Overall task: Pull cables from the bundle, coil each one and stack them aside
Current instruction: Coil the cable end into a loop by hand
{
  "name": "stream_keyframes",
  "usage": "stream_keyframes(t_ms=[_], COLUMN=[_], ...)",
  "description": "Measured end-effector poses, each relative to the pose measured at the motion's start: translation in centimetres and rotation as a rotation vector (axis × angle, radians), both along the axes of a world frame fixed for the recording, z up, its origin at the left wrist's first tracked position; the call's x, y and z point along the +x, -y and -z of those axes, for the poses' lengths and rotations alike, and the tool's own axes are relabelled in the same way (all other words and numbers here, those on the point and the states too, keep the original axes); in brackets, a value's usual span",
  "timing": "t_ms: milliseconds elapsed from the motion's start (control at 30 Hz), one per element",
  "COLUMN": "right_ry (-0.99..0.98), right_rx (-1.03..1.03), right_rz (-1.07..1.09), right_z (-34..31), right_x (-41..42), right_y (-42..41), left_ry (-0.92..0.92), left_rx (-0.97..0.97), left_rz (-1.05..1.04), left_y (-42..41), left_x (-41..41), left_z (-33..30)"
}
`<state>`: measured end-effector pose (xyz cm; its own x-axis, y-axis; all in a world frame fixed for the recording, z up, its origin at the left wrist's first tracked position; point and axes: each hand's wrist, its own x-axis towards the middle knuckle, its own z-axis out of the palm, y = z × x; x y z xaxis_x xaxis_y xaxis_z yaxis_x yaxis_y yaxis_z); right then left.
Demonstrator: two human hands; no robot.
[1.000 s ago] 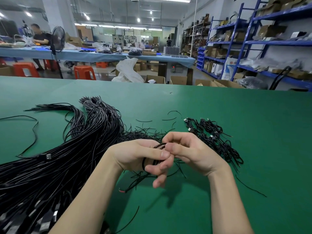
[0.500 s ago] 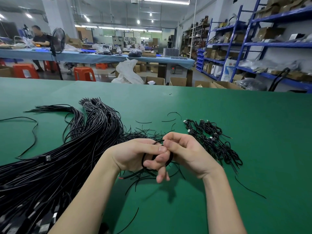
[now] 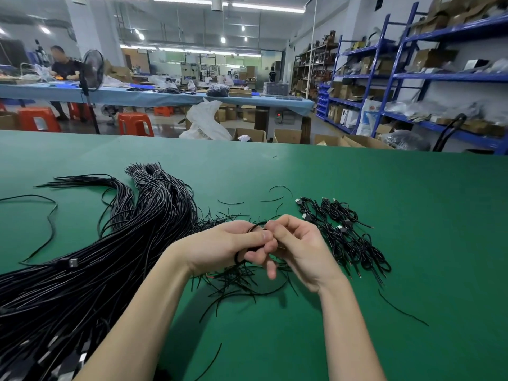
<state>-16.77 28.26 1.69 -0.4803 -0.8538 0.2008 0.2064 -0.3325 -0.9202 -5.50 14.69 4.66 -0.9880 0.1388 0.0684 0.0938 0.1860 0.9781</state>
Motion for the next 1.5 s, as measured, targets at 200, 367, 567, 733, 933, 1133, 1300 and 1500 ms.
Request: stream_keyframes(t_ms=[200, 367, 567, 733, 933, 1133, 1300, 1500], right_ry=[0.012, 0.051, 0.121, 0.128, -0.189, -0.299, -0.297, -0.434], right_rx=[-0.070, -0.088, -0.088, -0.047, 0.086, 0.100, 0.080, 0.147], right_rz=[0.034, -0.016, 0.033, 0.104, 0.172, 0.169, 0.157, 0.123], right_z=[0.7, 0.7, 0.6, 0.8, 0.1, -0.6, -1.0, -1.6], right_x=[-0.1, -0.2, -0.3, -0.6, -0.8, -0.5, -0.8, -1.5], right_y=[0.4, 0.6, 0.4, 0.4, -0.1, -0.4, -1.0, -1.9], left_ry=[0.041, 0.070, -0.005, 0.030, 0.213, 0.243, 0.275, 0.323], left_rx=[0.034, 0.220, 0.150, -0.019, 0.214, 0.387, 0.433, 0.300], left_rz=[-0.056, -0.095, -0.195, -0.240, -0.097, 0.040, 0.125, 0.124], left_y=[0.0, 0.4, 0.2, 0.5, 0.7, 0.5, 0.1, 0.0], left_x=[-0.5, -0.2, -0.6, -0.5, 0.3, 0.2, -0.2, 0.0], left_z=[0.2, 0.6, 0.5, 0.4, 0.5, 0.9, 0.7, 1.0])
